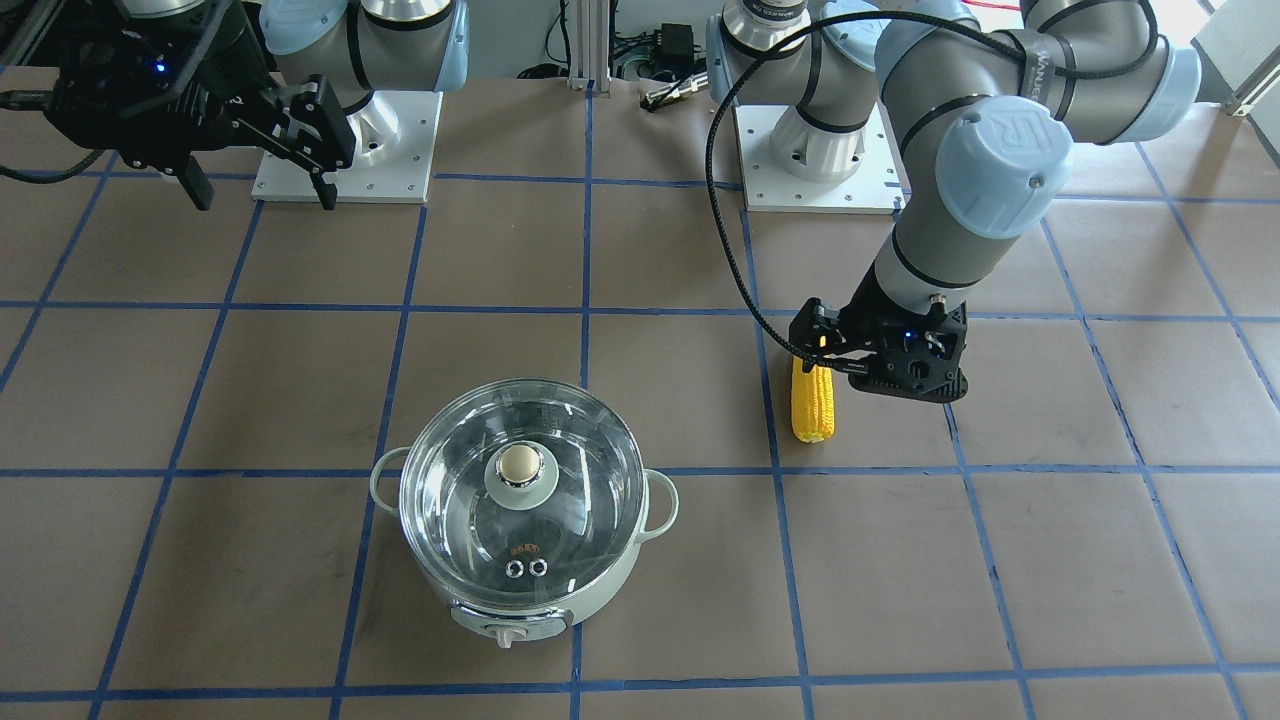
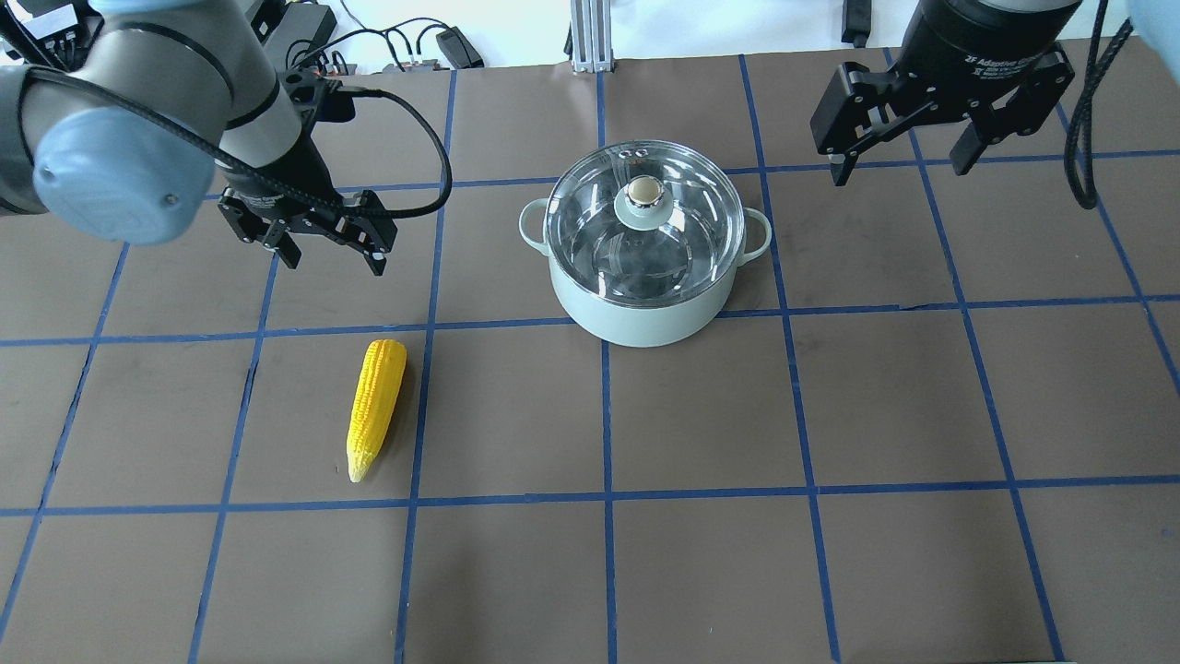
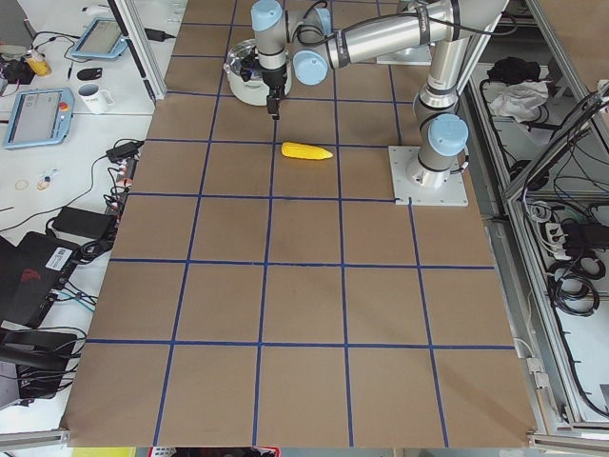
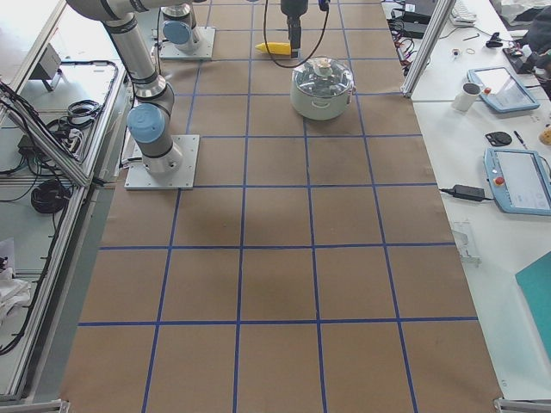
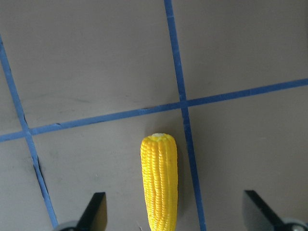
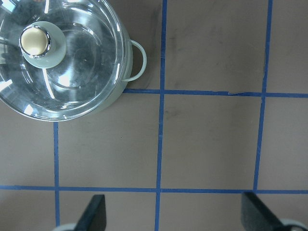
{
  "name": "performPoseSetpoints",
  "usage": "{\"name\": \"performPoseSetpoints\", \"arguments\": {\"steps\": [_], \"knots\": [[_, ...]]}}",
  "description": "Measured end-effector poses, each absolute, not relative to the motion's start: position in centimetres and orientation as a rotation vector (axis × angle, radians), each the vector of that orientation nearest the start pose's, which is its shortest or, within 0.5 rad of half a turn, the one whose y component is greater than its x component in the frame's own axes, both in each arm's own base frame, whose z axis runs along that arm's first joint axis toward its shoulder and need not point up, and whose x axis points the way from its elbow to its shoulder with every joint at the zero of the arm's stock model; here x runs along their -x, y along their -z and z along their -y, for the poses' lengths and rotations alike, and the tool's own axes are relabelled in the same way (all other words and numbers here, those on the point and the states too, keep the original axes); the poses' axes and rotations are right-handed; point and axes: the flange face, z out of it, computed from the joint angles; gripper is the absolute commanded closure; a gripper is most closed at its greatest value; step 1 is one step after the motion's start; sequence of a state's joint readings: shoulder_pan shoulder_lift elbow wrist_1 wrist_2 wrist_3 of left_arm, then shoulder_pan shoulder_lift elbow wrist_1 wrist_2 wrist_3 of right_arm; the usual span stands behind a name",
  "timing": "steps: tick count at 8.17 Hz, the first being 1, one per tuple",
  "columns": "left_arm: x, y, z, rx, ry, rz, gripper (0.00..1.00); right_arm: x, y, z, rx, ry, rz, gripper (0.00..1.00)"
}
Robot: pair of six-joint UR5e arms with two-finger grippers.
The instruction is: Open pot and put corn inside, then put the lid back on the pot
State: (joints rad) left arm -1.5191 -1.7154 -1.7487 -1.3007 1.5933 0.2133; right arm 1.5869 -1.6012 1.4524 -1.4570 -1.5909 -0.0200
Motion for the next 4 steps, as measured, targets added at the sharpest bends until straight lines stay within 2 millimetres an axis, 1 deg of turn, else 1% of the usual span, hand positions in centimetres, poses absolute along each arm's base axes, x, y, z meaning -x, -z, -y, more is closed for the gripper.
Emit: {"name": "performPoseSetpoints", "arguments": {"steps": [2, 3, 4], "knots": [[8.1, -31.4, 53.1, -0.265, -0.102, -3.12, 0.0, -13.9, -54.9, 47.6, 0.057, 0.058, -3.161, 0.0], [7.1, -29.9, 52.6, -0.278, -0.134, -3.13, 0.01, -13.9, -54.9, 47.6, 0.058, 0.058, -3.16, 0.0], [6.6, -28.6, 52.1, -0.289, -0.162, -3.148, 0.02, -13.9, -54.9, 47.6, 0.058, 0.058, -3.16, 0.0]]}}
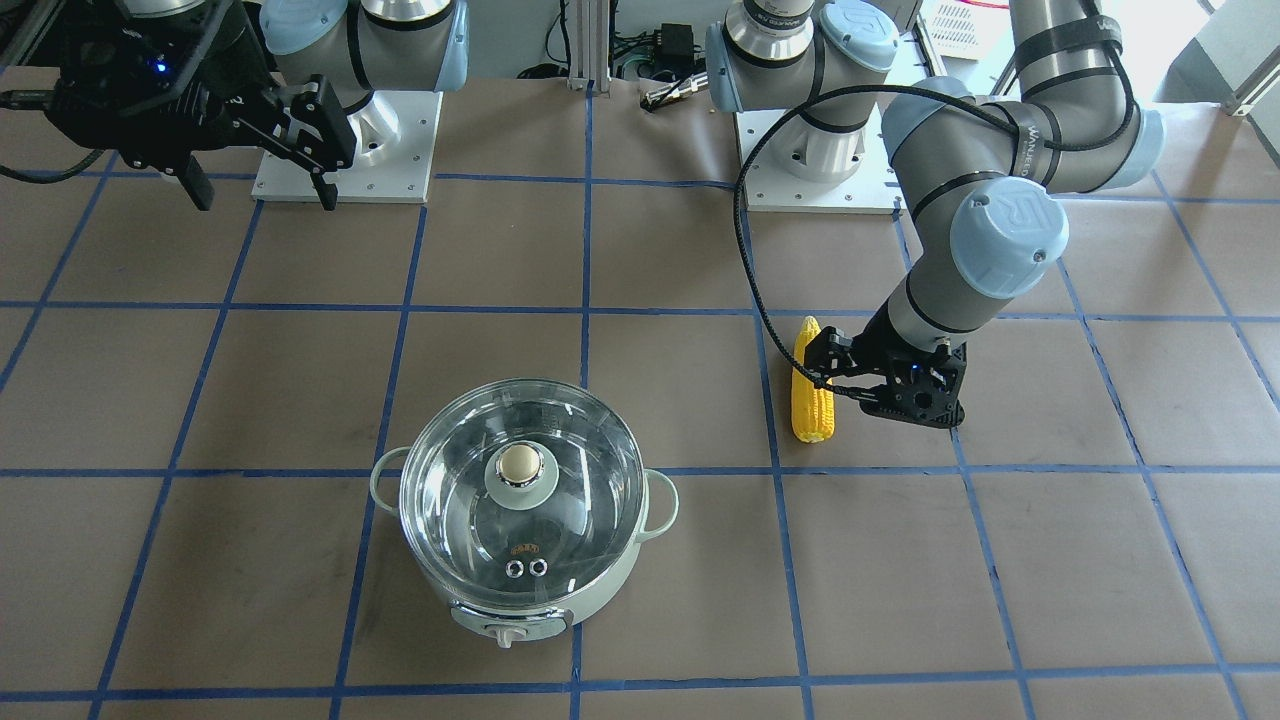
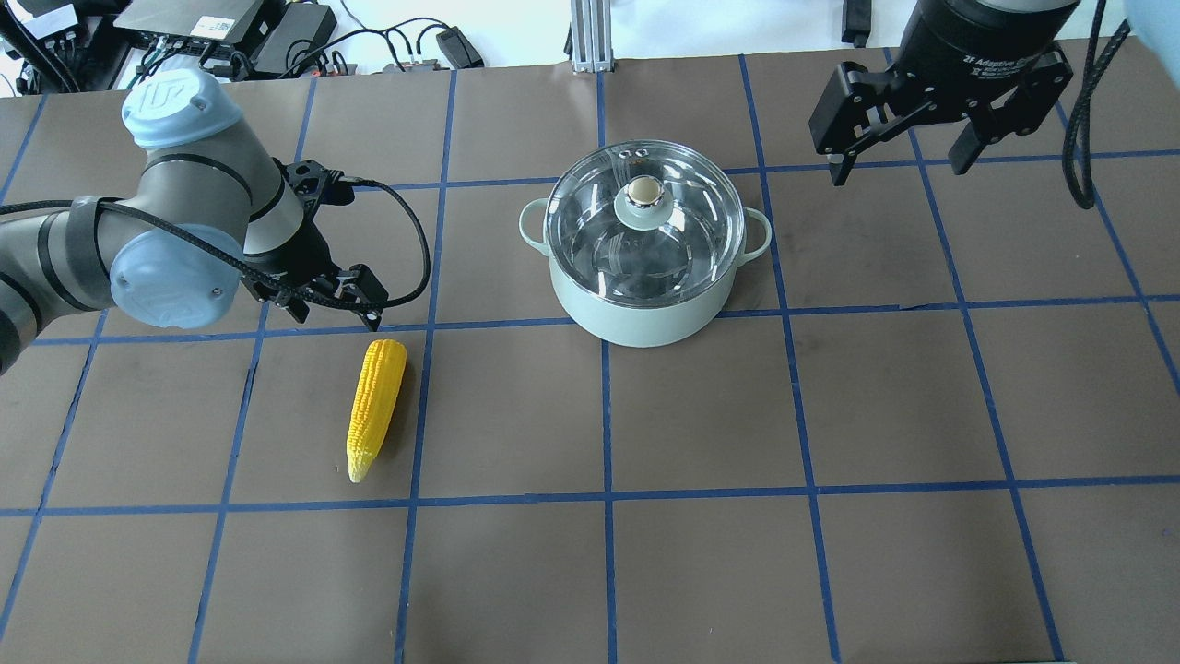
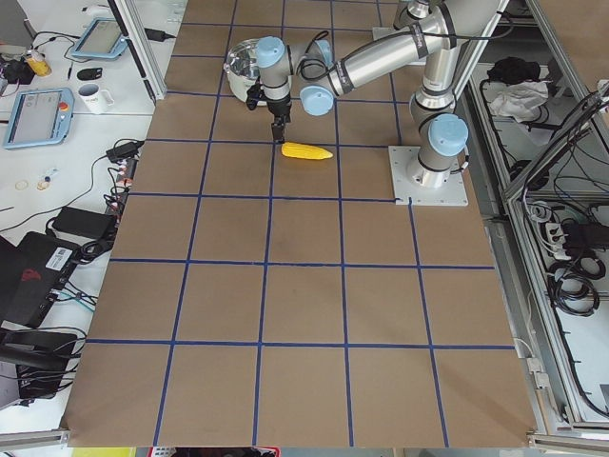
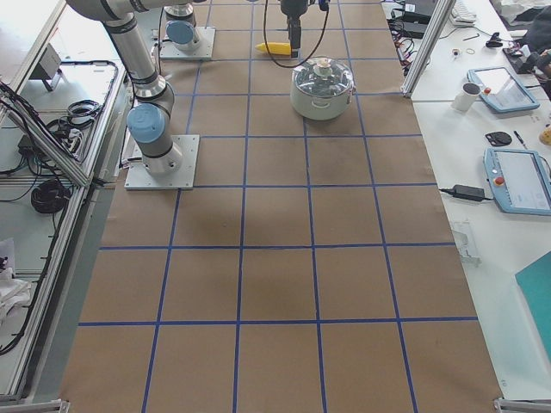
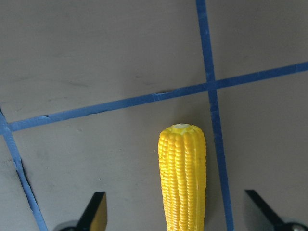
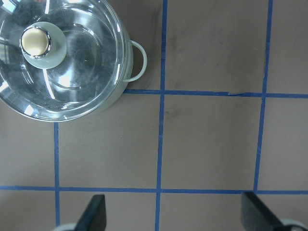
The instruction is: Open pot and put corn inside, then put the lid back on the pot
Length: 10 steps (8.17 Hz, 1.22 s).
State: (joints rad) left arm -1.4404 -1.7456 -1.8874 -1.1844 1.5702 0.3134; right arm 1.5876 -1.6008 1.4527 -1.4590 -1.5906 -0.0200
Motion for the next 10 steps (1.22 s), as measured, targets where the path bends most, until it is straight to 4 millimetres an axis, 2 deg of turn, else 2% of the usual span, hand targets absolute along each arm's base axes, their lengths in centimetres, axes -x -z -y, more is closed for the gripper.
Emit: {"name": "performPoseSetpoints", "arguments": {"steps": [3, 5, 6, 8, 9, 10], "knots": [[6.3, -24.1, 52.0, -0.358, -0.276, -3.171, 0.0, -13.9, -55.0, 47.8, 0.058, 0.073, -3.16, 0.0], [6.1, -21.1, 52.7, -0.365, -0.325, -3.165, 0.0, -14.0, -55.1, 48.8, 0.078, 0.121, -3.16, 0.0], [6.3, -20.0, 52.7, -0.374, -0.349, -3.166, 0.02, -14.0, -55.2, 49.5, 0.081, 0.138, -3.164, 0.0], [6.7, -19.3, 52.3, -0.374, -0.373, -3.17, 0.03, -14.4, -54.5, 51.1, 0.057, 0.128, -3.16, 0.0], [6.8, -19.0, 51.8, -0.37, -0.387, -3.169, 0.03, -15.7, -53.5, 52.4, 0.061, 0.144, -3.144, 0.0], [6.9, -18.8, 51.4, -0.359, -0.403, -3.168, 0.06, -18.3, -51.4, 54.3, 0.094, 0.165, -3.13, 0.0]]}}
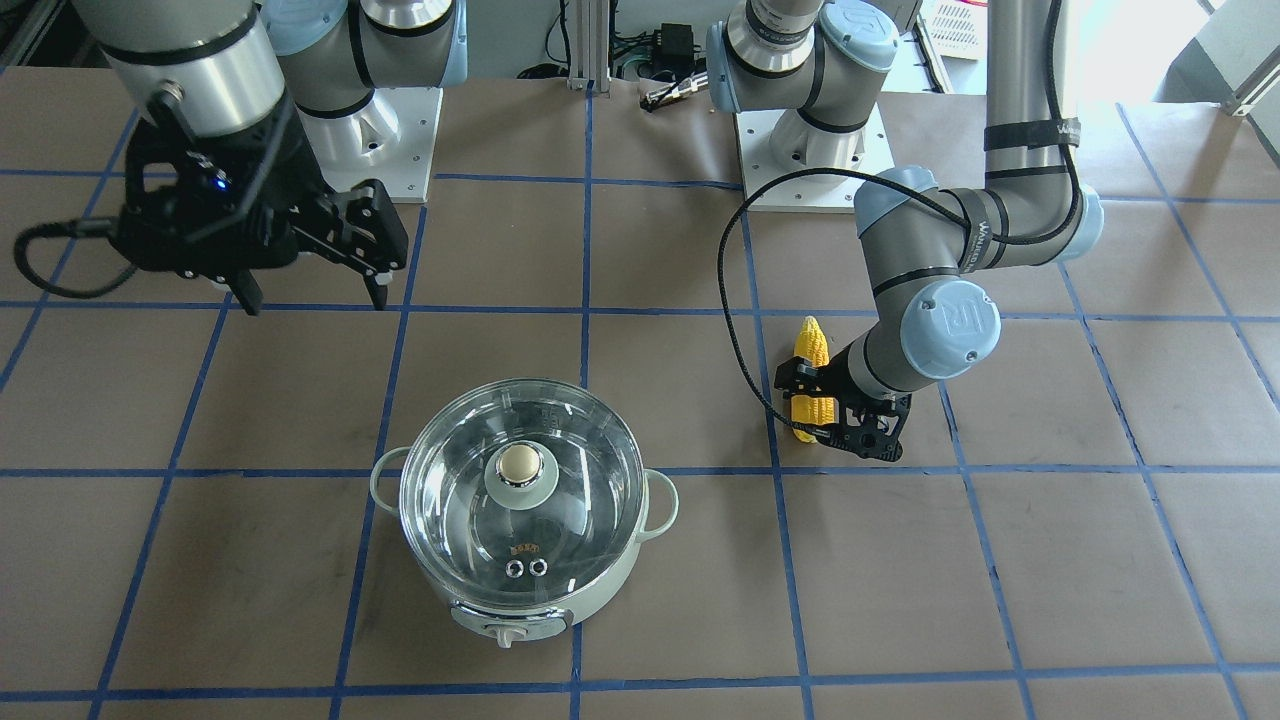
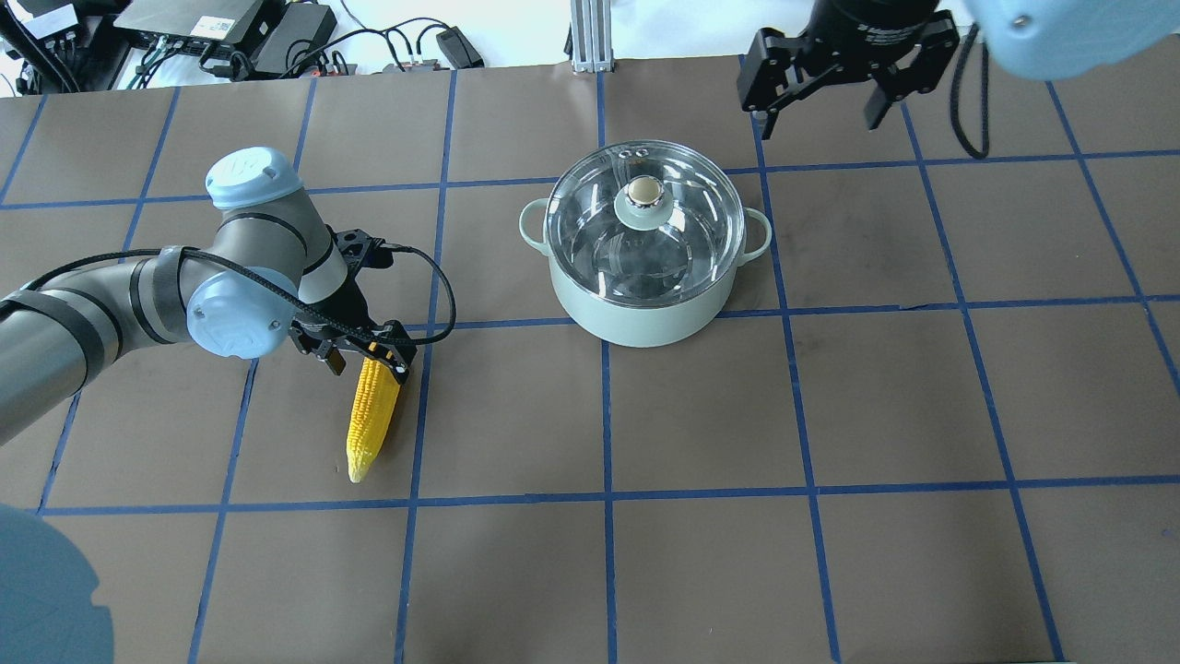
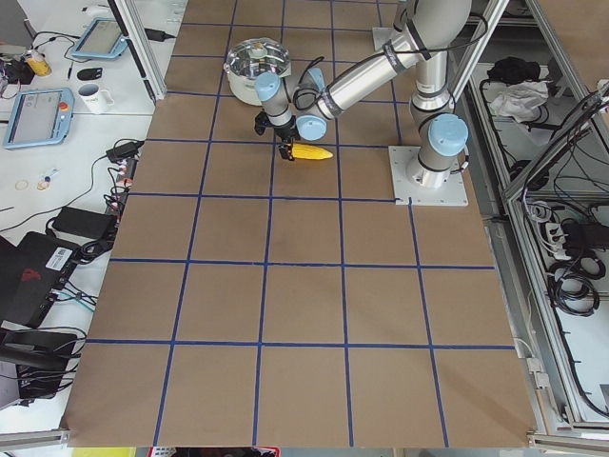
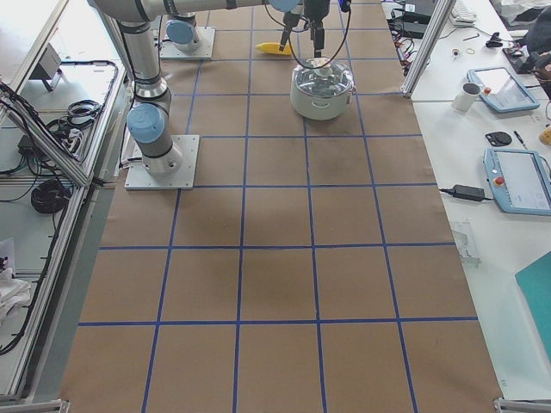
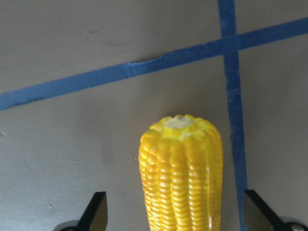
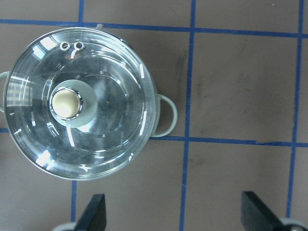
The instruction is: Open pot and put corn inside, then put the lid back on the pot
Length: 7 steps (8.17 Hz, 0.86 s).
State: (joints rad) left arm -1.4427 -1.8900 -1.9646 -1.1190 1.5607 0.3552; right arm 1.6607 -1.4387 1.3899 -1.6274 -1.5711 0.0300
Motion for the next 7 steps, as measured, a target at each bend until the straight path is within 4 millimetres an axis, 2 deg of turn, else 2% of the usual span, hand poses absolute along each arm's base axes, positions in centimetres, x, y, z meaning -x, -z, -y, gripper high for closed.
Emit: {"name": "performPoseSetpoints", "arguments": {"steps": [1, 2, 3, 4, 5, 7], "knots": [[7.0, -18.5, 51.0, -0.343, -0.415, -3.167, 0.1, -22.0, -48.1, 56.5, 0.074, 0.184, -3.117, 0.0], [7.0, -18.2, 50.6, -0.334, -0.433, -3.166, 0.24, -26.1, -44.0, 58.5, 0.043, 0.205, -3.104, 0.0], [7.1, -17.9, 50.2, -0.331, -0.452, -3.164, 0.45, -29.1, -40.2, 60.2, 0.015, 0.236, -3.089, 0.0], [7.1, -17.7, 49.9, -0.331, -0.462, -3.161, 0.62, -30.7, -37.3, 61.4, 0.018, 0.245, -3.084, 0.0], [7.1, -17.7, 49.8, -0.334, -0.463, -3.158, 0.68, -31.4, -35.5, 61.9, 0.031, 0.244, -3.089, 0.01], [7.0, -18.6, 49.6, -0.303, -0.441, -3.147, 0.8, -31.7, -34.0, 62.1, 0.032, 0.228, -3.097, 0.01]]}}
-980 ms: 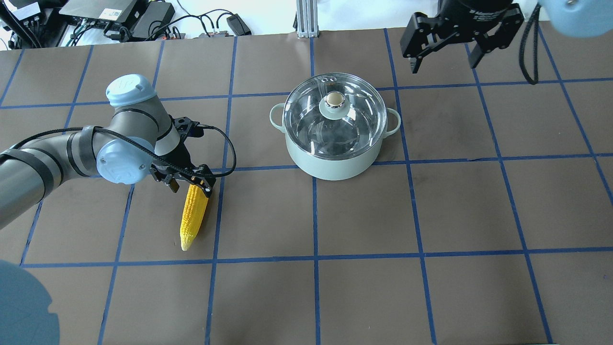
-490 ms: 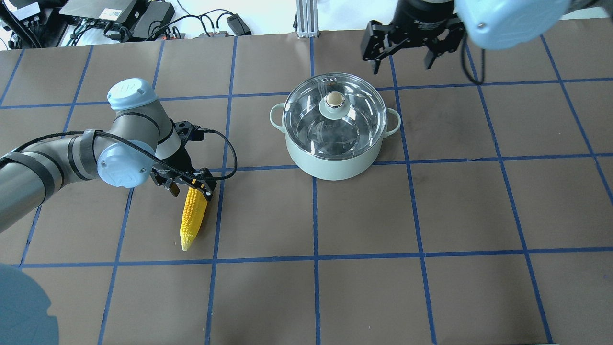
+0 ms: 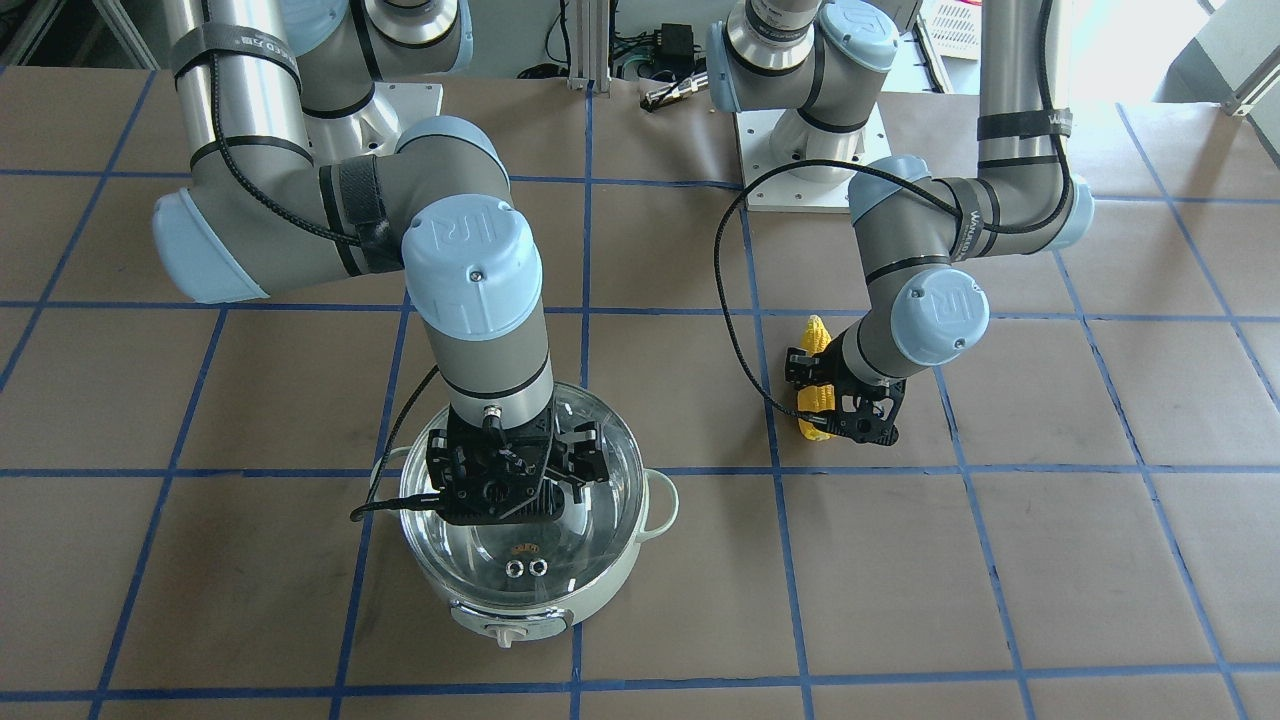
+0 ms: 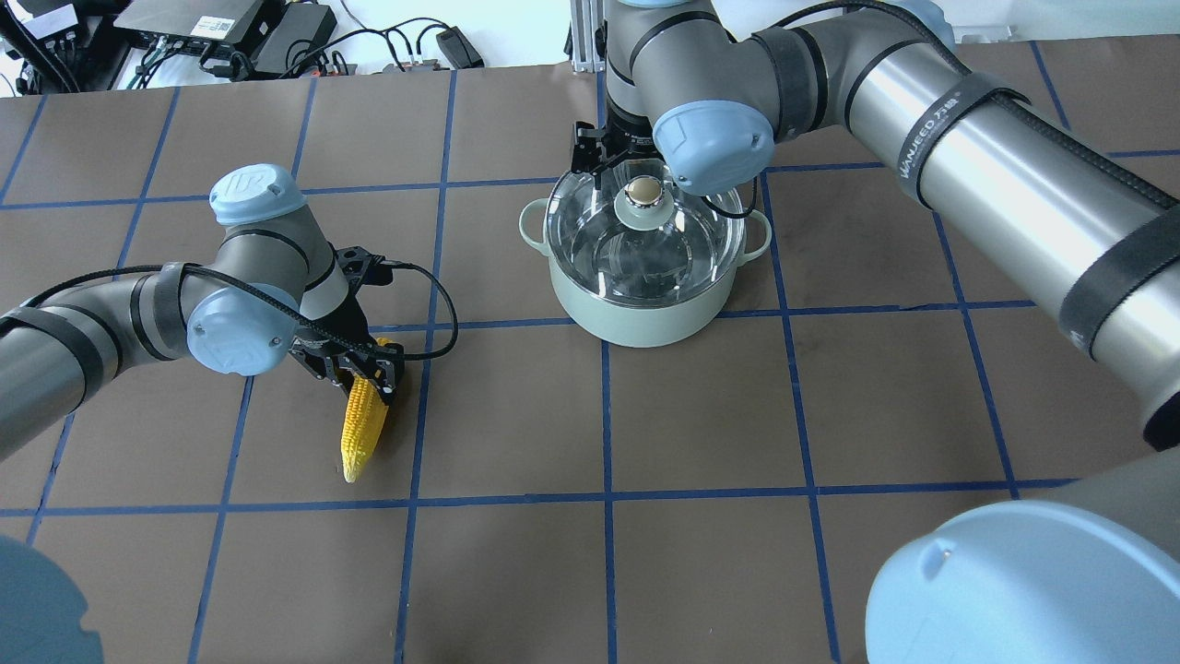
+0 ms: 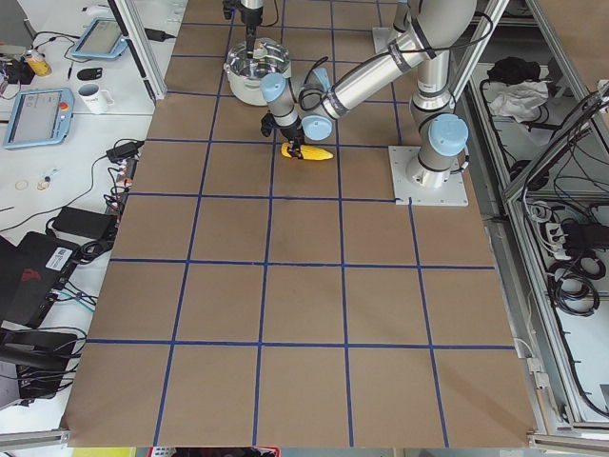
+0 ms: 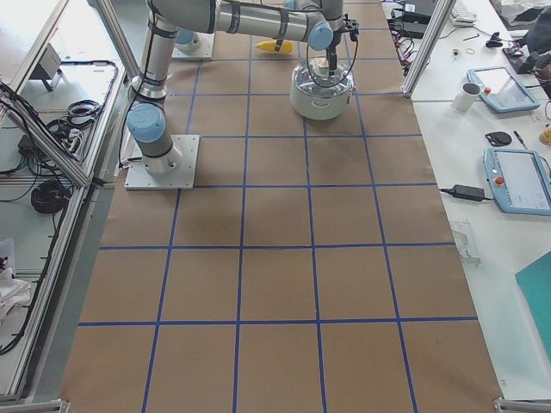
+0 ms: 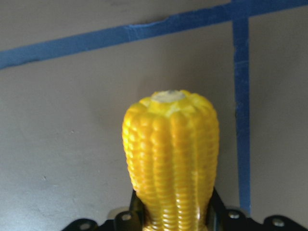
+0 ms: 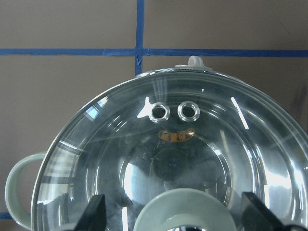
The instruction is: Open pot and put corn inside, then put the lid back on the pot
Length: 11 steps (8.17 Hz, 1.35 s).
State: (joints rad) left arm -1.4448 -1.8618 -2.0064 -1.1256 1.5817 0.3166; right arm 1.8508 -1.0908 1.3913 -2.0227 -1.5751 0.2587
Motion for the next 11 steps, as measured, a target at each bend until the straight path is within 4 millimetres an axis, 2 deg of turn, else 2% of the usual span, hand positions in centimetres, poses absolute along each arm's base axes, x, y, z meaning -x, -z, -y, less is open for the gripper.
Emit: {"name": "performPoseSetpoints", "arguments": {"steps": [1, 2, 5, 6, 7, 10, 11], "knots": [[7.0, -19.1, 49.6, -0.241, -0.427, -3.145, 0.87, -31.7, -34.0, 62.0, 0.025, 0.22, -3.099, 0.03], [7.0, -19.4, 49.5, -0.194, -0.423, -3.143, 0.91, -31.6, -34.3, 61.7, 0.021, 0.208, -3.102, 0.12], [7.1, -19.5, 48.8, -0.158, -0.527, -3.137, 0.94, -31.5, -35.0, 61.0, 0.007, 0.176, -3.103, 0.37], [7.1, -19.5, 48.6, -0.155, -0.55, -3.135, 0.96, -31.5, -35.1, 60.9, 0.002, 0.174, -3.102, 0.49], [7.2, -19.6, 48.4, -0.151, -0.578, -3.133, 0.98, -31.4, -35.1, 60.9, 0.001, 0.173, -3.103, 0.56], [7.3, -19.4, 47.7, -0.113, -0.668, -3.122, 0.99, -31.4, -35.2, 60.9, 0.006, 0.177, -3.11, 0.67], [7.3, -19.5, 47.7, -0.093, -0.676, -3.12, 0.99, -31.3, -35.4, 60.8, 0.007, 0.182, -3.11, 0.67]]}}
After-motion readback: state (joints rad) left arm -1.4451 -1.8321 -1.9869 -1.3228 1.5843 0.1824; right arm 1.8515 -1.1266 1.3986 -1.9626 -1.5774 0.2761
